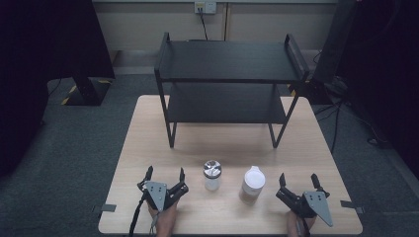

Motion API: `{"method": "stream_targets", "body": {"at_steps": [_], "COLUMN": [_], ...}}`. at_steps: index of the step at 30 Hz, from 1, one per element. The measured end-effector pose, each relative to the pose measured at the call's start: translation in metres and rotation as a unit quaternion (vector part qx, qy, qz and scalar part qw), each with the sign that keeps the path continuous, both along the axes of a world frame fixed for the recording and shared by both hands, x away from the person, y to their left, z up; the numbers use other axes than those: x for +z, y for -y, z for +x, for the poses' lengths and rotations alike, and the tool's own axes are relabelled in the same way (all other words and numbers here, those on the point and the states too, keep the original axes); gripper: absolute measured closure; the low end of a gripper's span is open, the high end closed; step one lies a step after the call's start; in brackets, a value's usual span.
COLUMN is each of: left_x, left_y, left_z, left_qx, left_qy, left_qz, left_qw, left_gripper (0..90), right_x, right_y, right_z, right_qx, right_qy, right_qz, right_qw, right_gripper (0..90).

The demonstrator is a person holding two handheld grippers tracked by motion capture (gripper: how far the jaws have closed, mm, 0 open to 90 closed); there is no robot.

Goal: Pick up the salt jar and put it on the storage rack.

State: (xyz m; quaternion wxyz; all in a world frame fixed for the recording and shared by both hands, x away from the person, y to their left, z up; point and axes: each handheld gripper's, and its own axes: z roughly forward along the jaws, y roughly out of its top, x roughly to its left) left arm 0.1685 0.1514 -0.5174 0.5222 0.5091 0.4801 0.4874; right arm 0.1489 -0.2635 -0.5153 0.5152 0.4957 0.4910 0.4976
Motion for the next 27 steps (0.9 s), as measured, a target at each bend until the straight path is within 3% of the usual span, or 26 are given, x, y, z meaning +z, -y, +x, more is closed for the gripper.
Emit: {"method": "stream_targets", "body": {"at_steps": [3, 7, 13, 16, 20, 27], "left_x": [0.0, 0.0, 0.004, 0.008, 0.019, 0.036], "left_y": [-0.005, -0.014, -0.012, -0.011, -0.009, 0.0], "left_z": [0.0, 0.0, -0.003, -0.006, -0.005, 0.004], "left_qx": [-0.013, -0.027, -0.041, -0.058, -0.09, -0.154], "left_qy": [0.001, 0.0, 0.007, 0.017, 0.02, 0.015], "left_qz": [-0.004, -0.028, -0.009, -0.014, -0.02, -0.009], "left_qw": [0.9999, 0.9993, 0.9991, 0.9981, 0.9956, 0.9878], "left_gripper": [0.0, 0.0, 0.0, 0.0, 0.0, 0.0], "right_x": [0.0, 0.0, 0.0, 0.0, 0.0, 0.0], "right_y": [-0.001, -0.001, -0.002, -0.002, -0.003, -0.002], "right_z": [0.0, 0.0, 0.0, 0.0, 0.0, 0.0], "right_qx": [-0.002, -0.003, -0.006, -0.007, -0.007, -0.007], "right_qy": [0.0, 0.001, 0.001, 0.001, 0.001, 0.0], "right_qz": [0.0, 0.0, -0.001, 0.0, 0.0, -0.001], "right_qw": [1.0, 1.0, 1.0, 1.0, 1.0, 1.0], "right_gripper": [0.0, 0.0, 0.0, 0.0, 0.0, 0.0]}}
